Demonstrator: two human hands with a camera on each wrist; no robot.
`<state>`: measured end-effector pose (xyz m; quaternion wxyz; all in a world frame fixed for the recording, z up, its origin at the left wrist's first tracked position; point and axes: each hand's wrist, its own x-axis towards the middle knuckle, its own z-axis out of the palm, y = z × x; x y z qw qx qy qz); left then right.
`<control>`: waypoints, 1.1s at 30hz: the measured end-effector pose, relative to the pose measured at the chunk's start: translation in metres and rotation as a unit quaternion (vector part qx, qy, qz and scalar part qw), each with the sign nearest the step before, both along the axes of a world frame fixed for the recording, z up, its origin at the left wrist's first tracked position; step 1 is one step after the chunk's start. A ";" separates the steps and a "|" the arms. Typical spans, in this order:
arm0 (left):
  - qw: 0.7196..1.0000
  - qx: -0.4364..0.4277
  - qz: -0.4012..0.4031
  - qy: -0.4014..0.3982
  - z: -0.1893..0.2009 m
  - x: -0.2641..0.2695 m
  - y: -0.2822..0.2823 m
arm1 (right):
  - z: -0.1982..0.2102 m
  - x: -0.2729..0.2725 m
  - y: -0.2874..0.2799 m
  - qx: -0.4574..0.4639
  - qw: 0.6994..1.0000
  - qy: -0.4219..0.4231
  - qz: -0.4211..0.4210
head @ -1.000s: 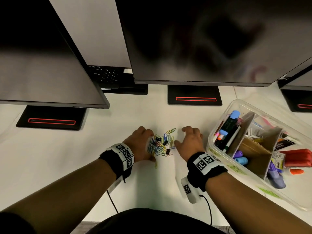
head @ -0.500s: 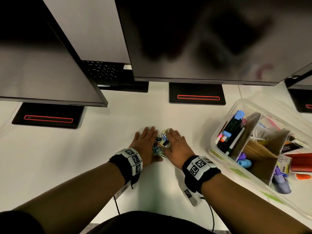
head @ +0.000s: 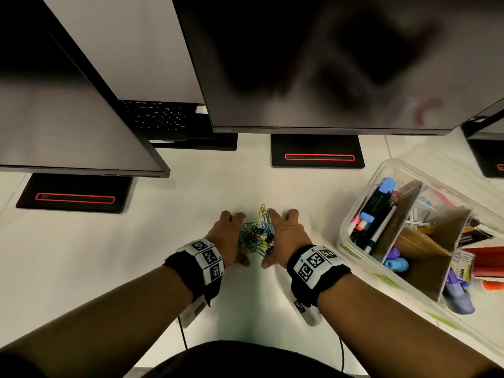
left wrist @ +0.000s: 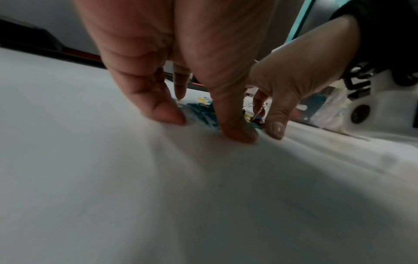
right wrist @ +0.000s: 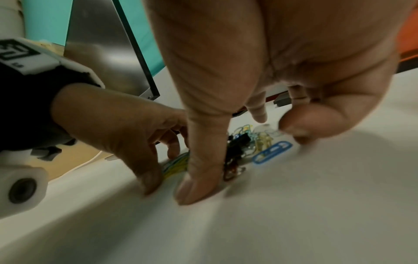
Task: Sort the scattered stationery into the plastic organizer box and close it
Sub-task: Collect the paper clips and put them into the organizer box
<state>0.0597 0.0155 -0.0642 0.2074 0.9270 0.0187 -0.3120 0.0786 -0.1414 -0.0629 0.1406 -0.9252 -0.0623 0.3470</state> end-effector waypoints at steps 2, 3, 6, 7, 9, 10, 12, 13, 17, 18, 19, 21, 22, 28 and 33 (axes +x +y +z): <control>0.999 -0.028 0.029 -0.013 -0.002 0.005 -0.005 | 0.000 0.002 0.002 0.027 1.000 -0.010 -0.005; 0.998 -0.041 0.033 -0.022 -0.003 0.008 -0.007 | 0.000 0.003 0.003 0.046 0.999 -0.015 -0.010; 0.997 -0.057 0.009 -0.042 -0.005 0.011 -0.010 | -0.001 0.005 0.005 0.109 0.993 -0.028 -0.035; 0.997 -0.055 -0.002 -0.048 -0.006 0.010 -0.011 | -0.002 0.005 0.004 0.118 0.992 -0.035 -0.034; 0.997 -0.057 -0.016 -0.058 -0.005 0.009 -0.012 | -0.004 0.003 0.003 0.122 0.991 -0.053 -0.025; 0.996 -0.059 -0.019 -0.061 -0.005 0.009 -0.013 | -0.005 0.001 0.002 0.123 0.990 -0.063 -0.024; 0.996 -0.058 -0.026 -0.064 -0.002 0.010 -0.015 | -0.007 -0.001 0.001 0.123 0.989 -0.082 -0.024; 0.996 -0.057 -0.029 -0.064 -0.001 0.011 -0.015 | -0.007 -0.002 0.001 0.121 0.988 -0.088 -0.024; 0.996 -0.060 -0.030 -0.064 0.009 0.014 -0.016 | 0.003 -0.001 0.002 0.100 0.991 -0.081 -0.024; 0.995 -0.064 -0.025 -0.069 0.013 0.014 -0.016 | 0.007 0.000 0.002 0.097 0.992 -0.083 -0.026; 0.994 -0.070 -0.016 -0.076 0.017 0.014 -0.016 | 0.013 0.001 0.002 0.096 0.991 -0.088 -0.029; 0.993 -0.085 0.004 -0.087 0.027 0.014 -0.015 | 0.024 0.002 0.002 0.094 0.990 -0.103 -0.033; 0.992 -0.090 0.011 -0.093 0.033 0.015 -0.015 | 0.030 0.002 0.001 0.095 0.989 -0.110 -0.034; 0.984 -0.096 -0.023 -0.147 0.080 0.022 -0.024 | 0.074 0.003 -0.010 0.100 0.979 -0.169 -0.056; 0.970 -0.122 -0.055 -0.202 0.119 0.035 -0.057 | 0.117 0.004 -0.043 0.090 0.967 -0.224 -0.086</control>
